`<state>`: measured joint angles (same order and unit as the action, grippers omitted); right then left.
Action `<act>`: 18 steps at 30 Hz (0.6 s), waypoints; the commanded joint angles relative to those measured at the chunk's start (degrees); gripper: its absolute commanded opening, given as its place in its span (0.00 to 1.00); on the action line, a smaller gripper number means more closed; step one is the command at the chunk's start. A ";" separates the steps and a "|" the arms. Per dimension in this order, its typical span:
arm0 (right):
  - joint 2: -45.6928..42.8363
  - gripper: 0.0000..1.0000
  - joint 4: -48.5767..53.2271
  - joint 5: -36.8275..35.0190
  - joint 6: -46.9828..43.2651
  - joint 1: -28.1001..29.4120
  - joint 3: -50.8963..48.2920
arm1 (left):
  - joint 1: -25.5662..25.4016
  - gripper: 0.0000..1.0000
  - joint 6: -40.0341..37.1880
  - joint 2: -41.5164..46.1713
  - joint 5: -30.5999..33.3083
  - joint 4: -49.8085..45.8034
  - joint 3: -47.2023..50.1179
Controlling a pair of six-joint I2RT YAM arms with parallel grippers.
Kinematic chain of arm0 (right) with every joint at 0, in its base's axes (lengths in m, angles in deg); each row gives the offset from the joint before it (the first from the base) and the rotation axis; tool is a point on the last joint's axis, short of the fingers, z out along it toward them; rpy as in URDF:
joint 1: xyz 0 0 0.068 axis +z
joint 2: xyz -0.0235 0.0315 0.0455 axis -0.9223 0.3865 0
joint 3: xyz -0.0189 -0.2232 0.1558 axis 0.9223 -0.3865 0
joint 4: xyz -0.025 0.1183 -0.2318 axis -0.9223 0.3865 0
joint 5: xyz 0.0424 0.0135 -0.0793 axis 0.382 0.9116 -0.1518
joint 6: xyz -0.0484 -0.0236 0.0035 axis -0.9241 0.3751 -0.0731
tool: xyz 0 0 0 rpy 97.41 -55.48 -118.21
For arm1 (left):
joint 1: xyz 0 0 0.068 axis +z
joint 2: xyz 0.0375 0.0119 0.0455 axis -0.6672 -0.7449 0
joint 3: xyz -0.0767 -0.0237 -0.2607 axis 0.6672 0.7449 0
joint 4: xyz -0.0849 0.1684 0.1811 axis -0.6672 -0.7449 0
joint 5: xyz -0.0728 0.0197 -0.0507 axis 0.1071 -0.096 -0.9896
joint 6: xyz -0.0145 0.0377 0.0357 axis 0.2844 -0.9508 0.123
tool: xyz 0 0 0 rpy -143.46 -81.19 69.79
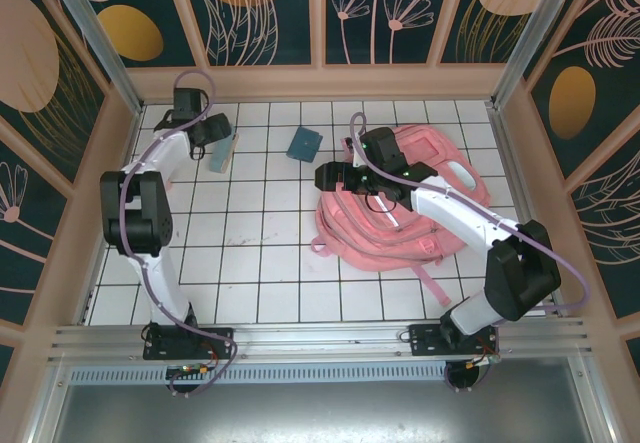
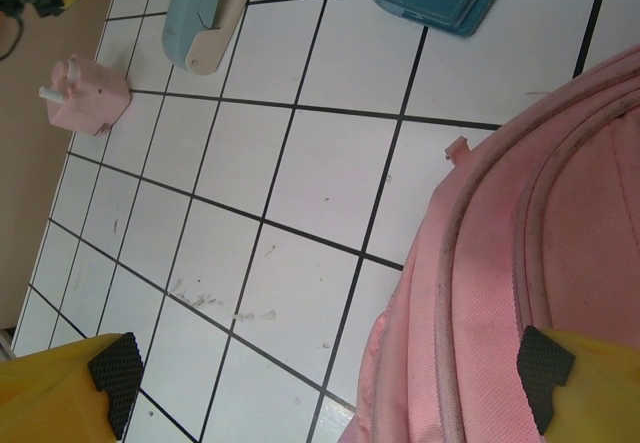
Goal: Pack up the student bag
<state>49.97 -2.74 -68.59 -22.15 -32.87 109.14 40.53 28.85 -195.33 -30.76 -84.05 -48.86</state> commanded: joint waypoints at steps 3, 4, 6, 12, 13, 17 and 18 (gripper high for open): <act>-2.09 0.99 1.28 -1.34 0.00 0.35 -0.08 | -0.34 0.73 -6.95 -5.90 1.74 -5.02 -6.18; -1.96 0.99 1.56 -1.50 -0.22 0.40 0.17 | -0.41 0.73 -7.22 -7.08 1.32 -5.51 -7.36; -1.80 0.99 1.93 -1.74 -0.37 0.33 0.50 | -0.65 0.72 -7.68 -8.70 0.32 -5.93 -8.72; -1.51 0.99 2.31 -1.79 -0.71 -0.03 0.88 | -1.31 0.67 -8.29 -12.16 0.03 -6.73 -10.94; -1.43 0.99 2.40 -1.79 -0.70 -0.15 0.88 | -1.40 0.64 -8.41 -12.46 -0.16 -6.73 -10.97; -1.03 0.99 2.31 -1.39 -0.75 -0.43 1.14 | -1.58 0.62 -8.63 -13.42 -0.19 -6.80 -11.19; -0.84 0.99 2.31 -1.35 -0.89 -0.47 1.24 | -1.59 0.61 -8.71 -13.67 -0.61 -6.89 -11.28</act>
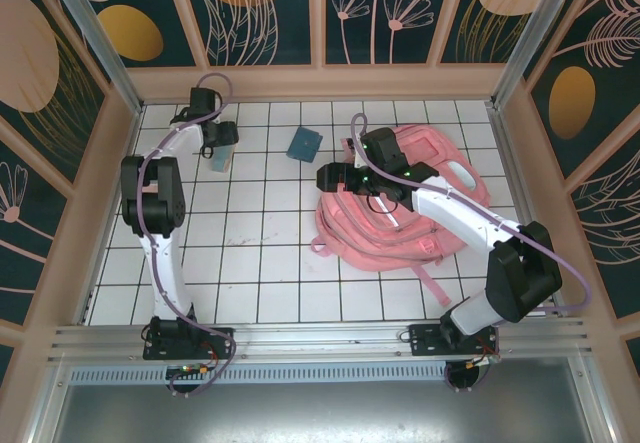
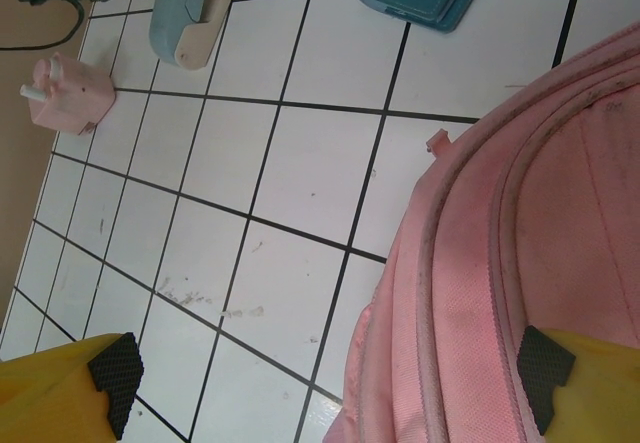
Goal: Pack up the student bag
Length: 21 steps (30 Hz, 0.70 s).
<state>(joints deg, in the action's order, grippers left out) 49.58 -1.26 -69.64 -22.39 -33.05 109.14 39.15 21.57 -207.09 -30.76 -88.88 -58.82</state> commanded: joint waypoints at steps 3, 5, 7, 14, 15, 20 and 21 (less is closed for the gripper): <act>0.08 0.99 1.00 -0.17 -0.78 -0.32 1.59 | -0.37 0.61 -1.44 -1.85 -1.49 -1.90 -1.02; 0.29 0.99 0.92 0.03 -0.82 -0.39 1.61 | -0.55 0.61 -1.53 -1.69 -1.63 -1.72 -0.81; 0.40 0.99 0.84 0.05 -0.77 -0.44 1.52 | -0.55 0.53 -1.60 -1.82 -1.27 -1.89 -0.97; 0.55 0.99 3.06 -2.88 -2.22 -0.24 1.96 | -0.55 0.32 -0.93 -0.89 -1.72 -2.43 -0.99; 0.74 0.99 4.24 -4.81 -3.02 0.02 2.40 | -0.55 0.31 -0.71 -0.50 -2.02 -2.42 -0.82; 1.97 0.95 10.38 -15.31 -7.84 2.48 4.85 | -0.53 0.22 1.80 3.16 -4.90 -2.06 1.87; 2.25 0.93 11.30 -16.68 -8.47 3.12 5.18 | -0.55 0.22 2.50 4.20 -5.52 -1.72 2.77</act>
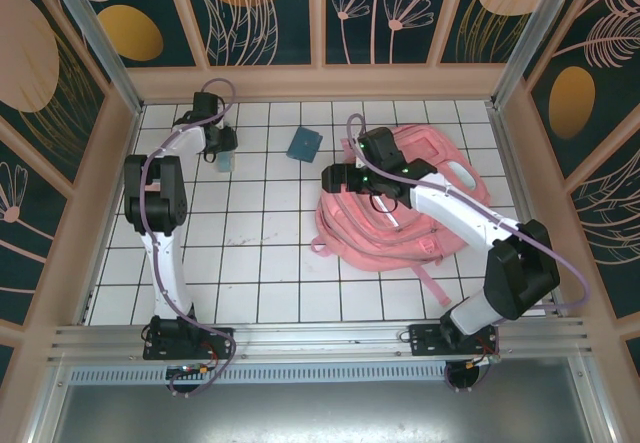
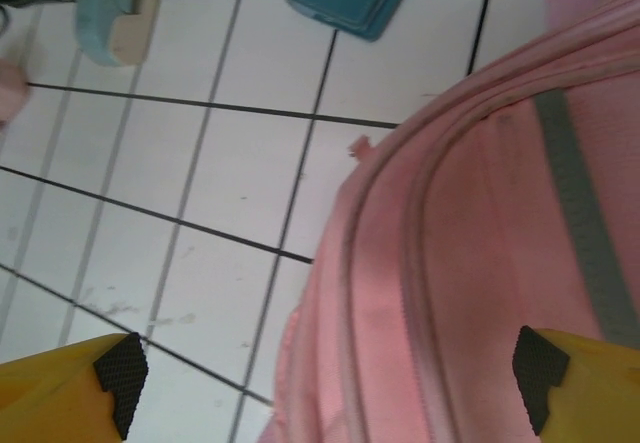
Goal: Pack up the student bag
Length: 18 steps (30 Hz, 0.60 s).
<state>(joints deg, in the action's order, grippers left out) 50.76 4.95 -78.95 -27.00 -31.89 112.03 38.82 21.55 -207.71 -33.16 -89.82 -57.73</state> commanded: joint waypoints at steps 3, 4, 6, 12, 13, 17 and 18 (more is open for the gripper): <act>1.78 0.85 7.78 -13.43 -4.87 3.07 2.59 | -0.22 0.21 5.05 8.80 -5.70 0.80 5.48; 1.89 0.81 8.29 -14.69 -4.99 3.27 2.38 | -0.22 0.20 6.10 10.24 -6.68 1.25 6.70; 1.99 0.73 8.94 -16.21 -5.34 3.47 1.58 | -0.23 0.20 8.03 12.91 -8.83 2.12 9.14; 3.75 0.59 9.80 -18.75 -6.13 4.33 -0.80 | -0.22 0.20 14.20 22.60 -14.26 7.34 19.26; 3.90 0.57 9.65 -18.63 -6.38 4.43 -1.16 | -0.22 0.20 14.99 24.25 -14.88 8.09 21.07; 4.99 0.50 9.26 -18.68 -7.02 5.22 -2.15 | -0.18 0.20 17.65 30.38 -16.54 9.66 26.62; 5.33 0.42 9.35 -18.79 -7.10 5.42 -2.16 | -0.22 0.20 18.41 31.90 -17.30 10.22 28.31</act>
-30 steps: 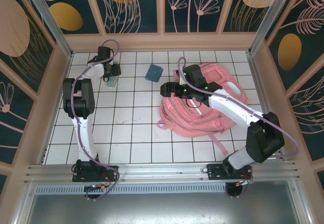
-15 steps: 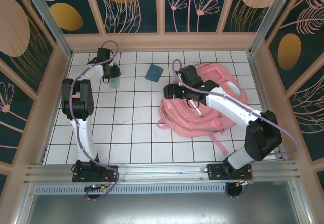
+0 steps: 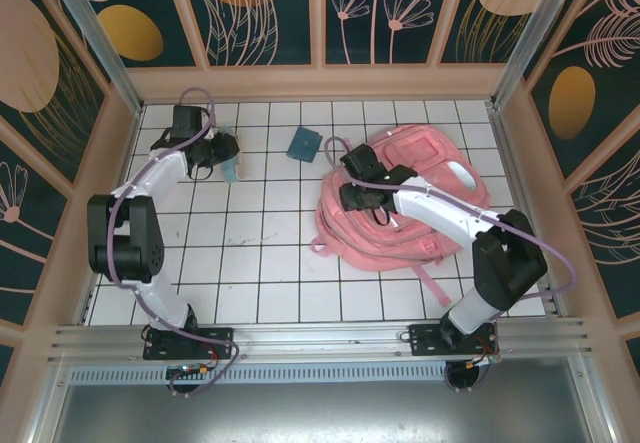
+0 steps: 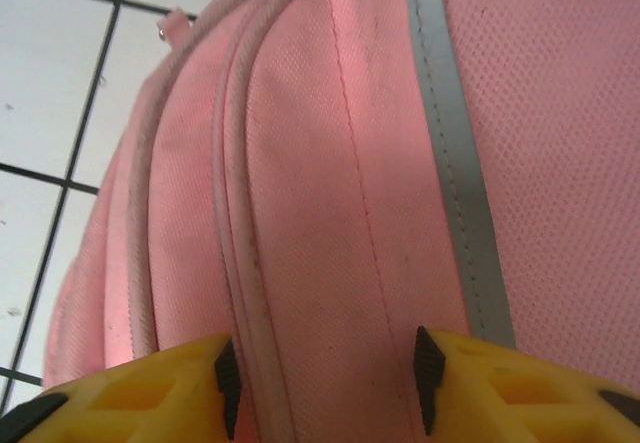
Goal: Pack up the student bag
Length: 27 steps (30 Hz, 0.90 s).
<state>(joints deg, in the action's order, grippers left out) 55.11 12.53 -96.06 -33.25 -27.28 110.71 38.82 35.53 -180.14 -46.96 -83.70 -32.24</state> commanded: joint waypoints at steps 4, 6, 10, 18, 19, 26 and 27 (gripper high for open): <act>0.54 0.00 2.77 -4.40 -0.51 1.86 1.48 | -0.22 0.20 7.62 10.17 -5.20 6.74 9.21; -0.30 0.00 3.31 -4.61 -0.46 1.91 3.97 | -0.22 0.20 9.80 12.90 -6.73 8.96 12.88; -1.82 0.00 4.42 -4.36 -0.82 1.72 10.83 | -0.77 0.19 16.53 18.11 -10.53 15.95 21.85; -3.69 0.00 5.60 3.54 -1.04 -3.97 22.26 | -9.51 0.19 29.09 23.59 -8.63 28.72 32.74; -4.11 0.00 5.50 5.79 -0.81 -5.51 23.01 | -11.43 0.19 30.94 23.51 -7.94 30.72 33.34; -7.11 0.00 2.63 16.33 2.81 -12.96 23.68 | -24.59 0.18 39.51 18.70 -2.93 40.25 29.89; -7.33 0.00 2.51 16.56 3.19 -13.21 23.59 | -26.08 0.18 40.19 17.65 -2.05 41.28 28.93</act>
<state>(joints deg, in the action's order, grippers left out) 51.09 20.71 -83.84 -31.57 -39.60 131.37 15.52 70.46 -160.56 -51.90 -51.68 0.21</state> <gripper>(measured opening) 0.071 0.344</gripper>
